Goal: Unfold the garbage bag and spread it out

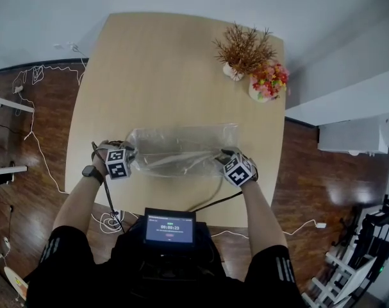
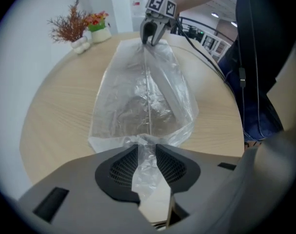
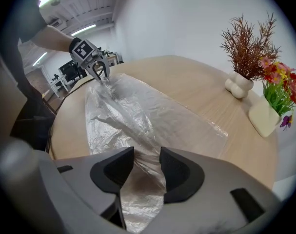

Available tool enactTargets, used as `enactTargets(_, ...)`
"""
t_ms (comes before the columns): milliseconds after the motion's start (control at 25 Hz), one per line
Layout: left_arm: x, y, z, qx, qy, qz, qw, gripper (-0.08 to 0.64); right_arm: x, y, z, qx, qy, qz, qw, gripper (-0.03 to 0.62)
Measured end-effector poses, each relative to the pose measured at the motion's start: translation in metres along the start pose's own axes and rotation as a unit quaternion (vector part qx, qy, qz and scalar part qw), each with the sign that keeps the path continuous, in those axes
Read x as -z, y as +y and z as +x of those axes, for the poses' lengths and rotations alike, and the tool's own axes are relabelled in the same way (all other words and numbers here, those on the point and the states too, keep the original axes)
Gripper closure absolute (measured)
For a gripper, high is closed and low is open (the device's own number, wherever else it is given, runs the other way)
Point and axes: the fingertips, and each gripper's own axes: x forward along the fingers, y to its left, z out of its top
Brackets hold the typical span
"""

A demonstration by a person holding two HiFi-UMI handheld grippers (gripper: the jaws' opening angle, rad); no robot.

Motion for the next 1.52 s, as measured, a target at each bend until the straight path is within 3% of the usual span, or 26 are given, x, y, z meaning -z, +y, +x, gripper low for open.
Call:
enactTargets(200, 0.000, 0.008, -0.002, 0.001, 0.003, -0.012, 0.9999, 0.381, 0.007, 0.007, 0.001, -0.014, -0.002, 0.011, 1.000, 0.372)
enactTargets(480, 0.000, 0.028, 0.004, 0.020, 0.022, 0.007, 0.9995, 0.255, 0.007, 0.013, -0.005, -0.022, -0.012, 0.026, 0.999, 0.315)
enactTargets(840, -0.009, 0.076, 0.008, 0.003, 0.050, 0.061, 0.9969, 0.247, 0.006, 0.007, -0.005, -0.004, -0.012, 0.045, 0.999, 0.304)
enactTargets(1160, -0.020, 0.109, 0.005, -0.009, 0.064, 0.082, 0.9946, 0.247, 0.005, -0.006, -0.004, 0.015, -0.010, 0.051, 0.999, 0.302)
enactTargets(1520, -0.022, 0.115, -0.010, -0.047, 0.032, 0.079, 0.9952, 0.247, -0.010, -0.015, -0.027, 0.031, -0.064, 0.089, 0.994, 0.302)
